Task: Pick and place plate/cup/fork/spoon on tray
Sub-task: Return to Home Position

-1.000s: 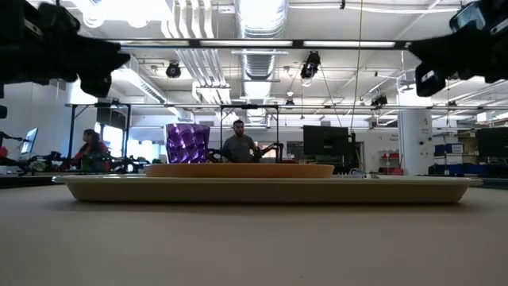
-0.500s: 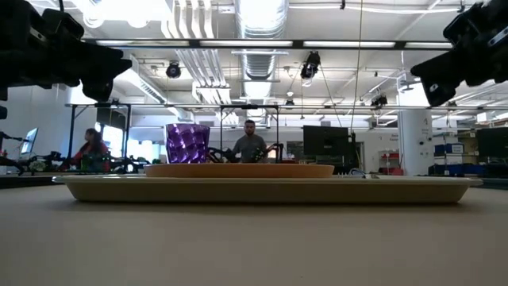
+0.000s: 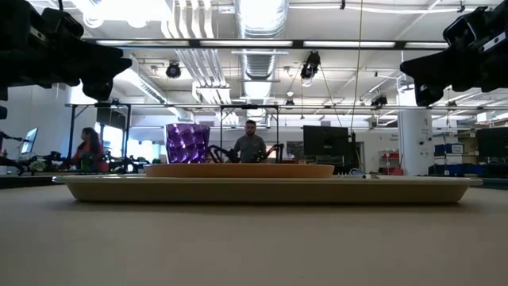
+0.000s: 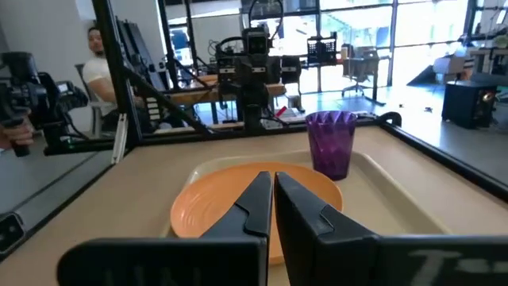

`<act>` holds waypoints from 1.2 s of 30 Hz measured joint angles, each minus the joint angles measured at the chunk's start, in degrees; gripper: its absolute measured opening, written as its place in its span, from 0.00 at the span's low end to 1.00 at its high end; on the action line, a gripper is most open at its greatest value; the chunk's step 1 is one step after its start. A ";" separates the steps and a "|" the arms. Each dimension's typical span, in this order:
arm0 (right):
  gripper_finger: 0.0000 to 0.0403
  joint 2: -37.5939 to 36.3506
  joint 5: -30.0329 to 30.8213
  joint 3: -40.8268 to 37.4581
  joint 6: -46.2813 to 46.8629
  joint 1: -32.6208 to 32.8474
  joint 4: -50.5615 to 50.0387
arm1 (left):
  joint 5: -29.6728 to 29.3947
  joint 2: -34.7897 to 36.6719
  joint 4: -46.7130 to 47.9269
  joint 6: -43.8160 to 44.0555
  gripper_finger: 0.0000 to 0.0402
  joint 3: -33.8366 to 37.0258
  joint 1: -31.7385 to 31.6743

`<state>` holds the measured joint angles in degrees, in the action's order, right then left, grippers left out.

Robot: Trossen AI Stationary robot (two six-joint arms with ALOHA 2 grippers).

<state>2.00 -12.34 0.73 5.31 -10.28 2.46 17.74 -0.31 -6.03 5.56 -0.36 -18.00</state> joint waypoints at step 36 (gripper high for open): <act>0.02 5.18 -4.56 -0.11 -14.33 0.00 7.36 | 0.57 -0.03 -1.10 0.85 0.30 -0.22 0.02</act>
<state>7.18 -16.90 0.62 -9.02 -10.28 9.82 18.31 -0.34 -7.13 6.41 -0.58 -17.98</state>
